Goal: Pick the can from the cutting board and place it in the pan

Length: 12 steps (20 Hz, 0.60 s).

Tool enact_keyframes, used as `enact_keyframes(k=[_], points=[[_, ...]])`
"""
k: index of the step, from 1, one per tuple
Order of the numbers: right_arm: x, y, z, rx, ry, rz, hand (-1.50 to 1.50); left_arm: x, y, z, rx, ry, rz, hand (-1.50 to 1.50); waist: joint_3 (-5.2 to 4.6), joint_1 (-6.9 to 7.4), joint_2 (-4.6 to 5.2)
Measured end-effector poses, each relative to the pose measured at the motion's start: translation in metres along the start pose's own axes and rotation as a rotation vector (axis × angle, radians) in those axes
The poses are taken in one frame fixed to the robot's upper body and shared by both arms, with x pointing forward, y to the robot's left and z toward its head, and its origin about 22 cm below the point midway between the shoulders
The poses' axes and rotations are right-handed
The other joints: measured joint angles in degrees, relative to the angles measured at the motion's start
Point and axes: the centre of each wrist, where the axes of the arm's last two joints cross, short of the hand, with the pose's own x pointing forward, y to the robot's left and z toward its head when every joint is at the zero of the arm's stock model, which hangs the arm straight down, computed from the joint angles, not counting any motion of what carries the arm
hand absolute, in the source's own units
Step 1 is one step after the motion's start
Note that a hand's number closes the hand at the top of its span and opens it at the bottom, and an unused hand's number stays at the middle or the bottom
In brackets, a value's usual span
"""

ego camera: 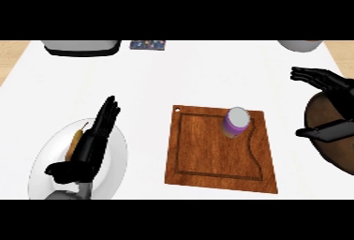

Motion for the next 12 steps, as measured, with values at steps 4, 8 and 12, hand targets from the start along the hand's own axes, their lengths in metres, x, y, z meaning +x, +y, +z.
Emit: enact_keyframes(k=[4, 8, 12], points=[[0.013, -0.018, -0.02, 0.092, 0.02, 0.102, -1.5, 0.0, -0.004, -0.003, -0.011, 0.0, 0.009, 0.0, -0.02, 0.25, 0.0], [0.025, -0.011, -0.043, 0.206, 0.065, 0.214, -1.5, -0.001, -0.006, -0.001, -0.014, 0.001, 0.015, 0.0, -0.06, 0.3, -0.09], [0.036, 0.001, -0.069, 0.329, 0.138, 0.329, -1.5, 0.002, -0.007, -0.007, -0.018, -0.002, 0.015, 0.0, -0.09, 0.44, -0.08]])
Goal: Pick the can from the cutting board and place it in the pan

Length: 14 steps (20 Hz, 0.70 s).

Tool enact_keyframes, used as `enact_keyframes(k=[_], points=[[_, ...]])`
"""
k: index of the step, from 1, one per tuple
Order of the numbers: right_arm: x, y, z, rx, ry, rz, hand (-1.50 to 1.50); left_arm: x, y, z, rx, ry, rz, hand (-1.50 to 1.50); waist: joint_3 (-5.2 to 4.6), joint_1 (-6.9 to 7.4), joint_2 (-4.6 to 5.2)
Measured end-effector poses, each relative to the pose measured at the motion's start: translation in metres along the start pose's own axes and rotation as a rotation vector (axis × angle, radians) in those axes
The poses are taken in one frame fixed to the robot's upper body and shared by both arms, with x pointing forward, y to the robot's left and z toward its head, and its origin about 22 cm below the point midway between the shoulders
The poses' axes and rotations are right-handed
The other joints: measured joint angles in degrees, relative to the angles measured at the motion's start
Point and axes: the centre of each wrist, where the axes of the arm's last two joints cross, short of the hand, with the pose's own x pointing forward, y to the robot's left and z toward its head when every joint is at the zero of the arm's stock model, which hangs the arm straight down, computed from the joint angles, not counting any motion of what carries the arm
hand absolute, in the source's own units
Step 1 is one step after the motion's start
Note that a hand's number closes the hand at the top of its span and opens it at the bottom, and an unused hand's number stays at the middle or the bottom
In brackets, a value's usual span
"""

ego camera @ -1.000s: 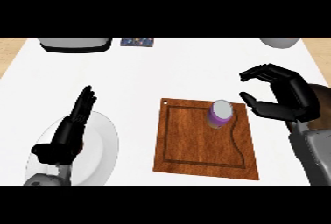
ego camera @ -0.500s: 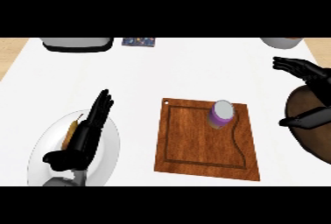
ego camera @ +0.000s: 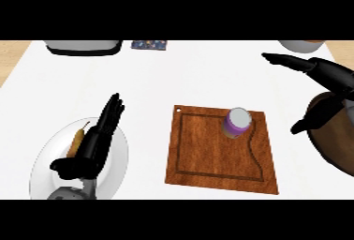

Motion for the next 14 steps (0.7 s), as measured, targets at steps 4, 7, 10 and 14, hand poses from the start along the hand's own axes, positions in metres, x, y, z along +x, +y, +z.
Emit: enact_keyframes(k=[4, 7, 10, 14], points=[[0.012, 0.019, -0.023, 0.146, 0.07, 0.134, -1.5, 0.001, 0.002, -0.003, -0.004, 0.004, -0.001, 0.0, -0.01, -0.06, -0.02], [0.017, 0.039, -0.036, 0.234, 0.109, 0.225, -1.5, 0.0, 0.001, 0.001, 0.001, 0.003, -0.001, 0.0, 0.0, -0.18, -0.09], [0.018, 0.058, -0.044, 0.29, 0.15, 0.307, -1.5, -0.001, 0.004, 0.005, 0.003, 0.0, -0.006, 0.0, 0.01, -0.3, -0.13], [0.016, 0.08, -0.048, 0.34, 0.189, 0.36, -1.5, -0.001, -0.001, 0.005, 0.011, -0.001, -0.002, 0.0, 0.02, -0.6, -0.14]])
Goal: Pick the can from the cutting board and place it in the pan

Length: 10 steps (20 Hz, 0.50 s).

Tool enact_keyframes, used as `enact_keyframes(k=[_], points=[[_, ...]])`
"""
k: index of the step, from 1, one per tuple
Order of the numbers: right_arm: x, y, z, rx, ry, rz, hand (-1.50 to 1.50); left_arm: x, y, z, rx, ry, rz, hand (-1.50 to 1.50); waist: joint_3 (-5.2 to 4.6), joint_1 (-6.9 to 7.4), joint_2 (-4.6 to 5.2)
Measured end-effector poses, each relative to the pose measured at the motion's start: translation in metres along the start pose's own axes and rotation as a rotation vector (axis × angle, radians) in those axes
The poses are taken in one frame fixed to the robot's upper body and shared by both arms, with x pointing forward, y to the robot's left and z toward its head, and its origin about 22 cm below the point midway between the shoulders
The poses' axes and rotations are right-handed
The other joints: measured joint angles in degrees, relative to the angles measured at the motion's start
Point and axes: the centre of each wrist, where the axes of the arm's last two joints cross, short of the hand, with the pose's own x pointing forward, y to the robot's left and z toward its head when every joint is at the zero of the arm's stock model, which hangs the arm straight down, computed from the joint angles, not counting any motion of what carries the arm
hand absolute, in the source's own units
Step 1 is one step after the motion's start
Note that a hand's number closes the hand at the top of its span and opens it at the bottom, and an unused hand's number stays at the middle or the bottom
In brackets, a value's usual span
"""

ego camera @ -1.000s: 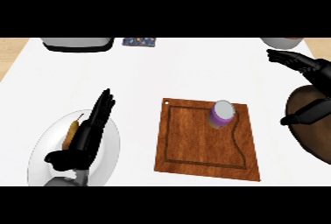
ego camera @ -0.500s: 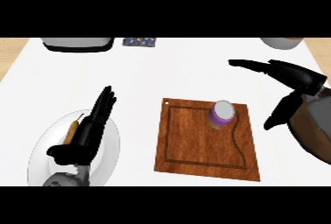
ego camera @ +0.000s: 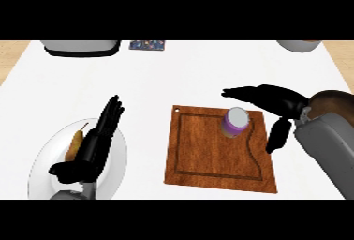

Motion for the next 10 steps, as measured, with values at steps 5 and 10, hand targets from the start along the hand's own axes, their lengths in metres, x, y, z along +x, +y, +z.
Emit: enact_keyframes(k=[5, 10], points=[[0.001, 0.002, -0.015, 0.019, 0.031, 0.003, -1.5, -0.006, -0.002, -0.001, -0.007, 0.002, -0.001, 0.0, 0.01, -0.03, 0.04], [-0.004, 0.012, -0.017, 0.021, 0.053, -0.002, -1.5, 0.0, 0.003, 0.002, 0.001, 0.007, -0.008, 0.0, 0.01, -0.07, 0.01]])
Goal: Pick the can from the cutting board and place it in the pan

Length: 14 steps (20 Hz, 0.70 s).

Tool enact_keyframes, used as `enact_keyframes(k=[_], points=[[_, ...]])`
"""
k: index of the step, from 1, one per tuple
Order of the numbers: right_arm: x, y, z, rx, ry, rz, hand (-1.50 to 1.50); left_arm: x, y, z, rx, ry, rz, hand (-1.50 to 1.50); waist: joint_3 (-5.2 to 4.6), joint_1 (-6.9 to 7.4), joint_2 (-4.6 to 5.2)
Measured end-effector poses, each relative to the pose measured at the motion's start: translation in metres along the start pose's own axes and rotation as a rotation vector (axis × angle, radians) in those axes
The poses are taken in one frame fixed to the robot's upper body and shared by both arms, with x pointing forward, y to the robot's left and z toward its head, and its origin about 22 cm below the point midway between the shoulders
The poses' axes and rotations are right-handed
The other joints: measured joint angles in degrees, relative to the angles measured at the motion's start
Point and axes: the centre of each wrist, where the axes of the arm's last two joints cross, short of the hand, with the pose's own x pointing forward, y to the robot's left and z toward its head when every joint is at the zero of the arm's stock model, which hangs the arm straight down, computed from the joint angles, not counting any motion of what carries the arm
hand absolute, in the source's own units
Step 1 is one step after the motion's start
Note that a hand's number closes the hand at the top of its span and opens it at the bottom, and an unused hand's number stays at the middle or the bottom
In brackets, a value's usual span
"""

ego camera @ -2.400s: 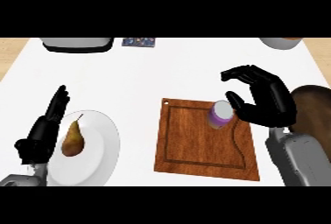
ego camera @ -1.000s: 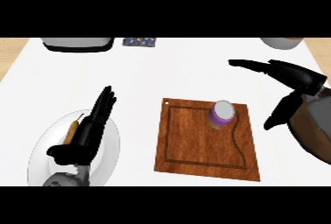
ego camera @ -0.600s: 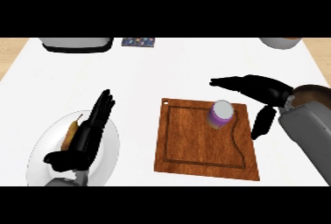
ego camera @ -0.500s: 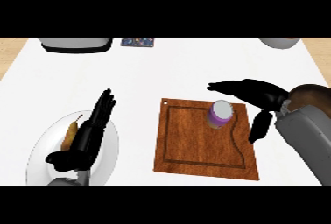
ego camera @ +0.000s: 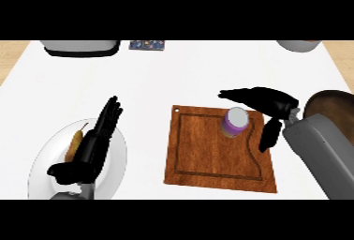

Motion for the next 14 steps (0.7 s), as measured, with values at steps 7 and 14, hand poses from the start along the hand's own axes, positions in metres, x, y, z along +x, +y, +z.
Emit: enact_keyframes(k=[7, 14], points=[[0.002, 0.011, -0.009, -0.023, -0.004, -0.041, -1.5, -0.003, 0.002, -0.005, 0.001, 0.002, 0.002, 0.0, 0.01, -0.1, 0.0], [-0.009, 0.03, -0.03, -0.008, 0.025, -0.037, -1.5, -0.004, -0.001, -0.004, -0.006, -0.003, 0.006, 0.0, -0.02, 0.1, -0.01]])
